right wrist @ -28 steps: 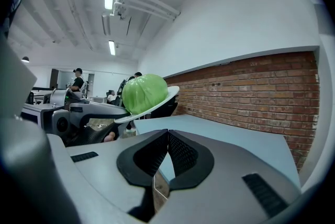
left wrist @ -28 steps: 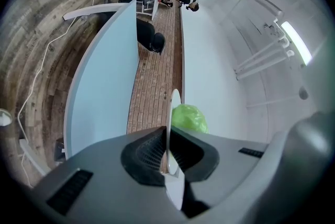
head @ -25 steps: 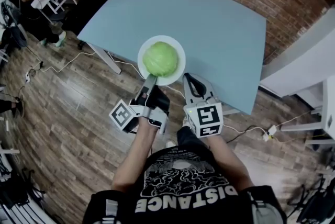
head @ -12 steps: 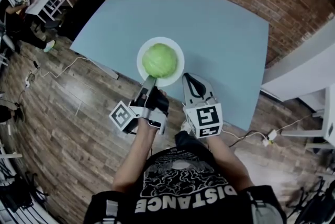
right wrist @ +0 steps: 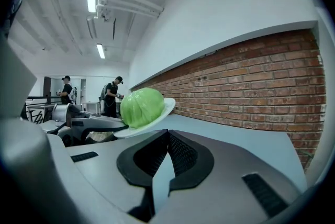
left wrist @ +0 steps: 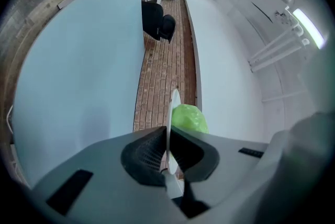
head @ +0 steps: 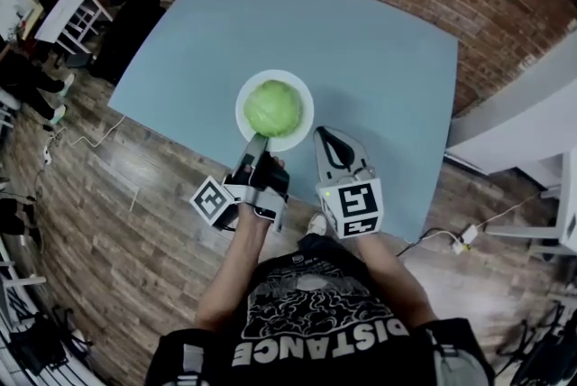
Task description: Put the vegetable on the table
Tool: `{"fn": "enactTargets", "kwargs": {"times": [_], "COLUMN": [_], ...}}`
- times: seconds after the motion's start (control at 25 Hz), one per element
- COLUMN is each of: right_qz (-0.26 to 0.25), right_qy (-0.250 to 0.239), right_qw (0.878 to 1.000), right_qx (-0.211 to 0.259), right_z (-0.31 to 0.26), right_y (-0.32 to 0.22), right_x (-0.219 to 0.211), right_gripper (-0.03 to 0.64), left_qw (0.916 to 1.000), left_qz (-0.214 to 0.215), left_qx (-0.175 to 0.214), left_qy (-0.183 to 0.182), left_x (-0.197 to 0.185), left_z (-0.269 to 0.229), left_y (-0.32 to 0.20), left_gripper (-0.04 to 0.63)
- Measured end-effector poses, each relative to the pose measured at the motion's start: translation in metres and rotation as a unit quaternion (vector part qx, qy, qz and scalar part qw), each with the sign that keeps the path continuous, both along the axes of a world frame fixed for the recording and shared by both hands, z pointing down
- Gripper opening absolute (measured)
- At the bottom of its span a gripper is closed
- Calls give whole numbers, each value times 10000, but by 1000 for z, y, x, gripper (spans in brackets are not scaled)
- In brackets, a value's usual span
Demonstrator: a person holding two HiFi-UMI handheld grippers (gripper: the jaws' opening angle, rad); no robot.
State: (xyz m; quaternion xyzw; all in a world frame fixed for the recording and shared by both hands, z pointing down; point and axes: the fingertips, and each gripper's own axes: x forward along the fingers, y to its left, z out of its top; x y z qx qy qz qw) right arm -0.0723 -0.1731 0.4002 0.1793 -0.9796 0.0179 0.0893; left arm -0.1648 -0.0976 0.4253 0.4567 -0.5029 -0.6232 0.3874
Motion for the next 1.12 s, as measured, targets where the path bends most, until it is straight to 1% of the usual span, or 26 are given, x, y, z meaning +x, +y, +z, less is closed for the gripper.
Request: {"fn": "enactTargets", "kwargs": {"times": [0.36,0.56,0.8,1.12], "right_qz": [116,240,531,1031], "right_qy": [-62,-15,44,138], "right_qw": [9998,9996,9983,9941], "right_qx": [-115,-144,-216,-322], "right_z": [4,7,15,26], "right_y": [-36,-47,-63,-74], "right_x": [10,11,7,-10], "right_gripper": [8,8,8,8], "left_qw": [9996,9990,9970,9912], "left_qz": [165,323,665,1195], "left_qx": [-216,-309,-408,-571], "left_qy": [-77,-31,-19,-72], "left_x": [7,7,3,-22], "left_z": [14,24,35,50], "left_y": [-42,-59,-78,-96], "left_gripper": [13,13,14,15]}}
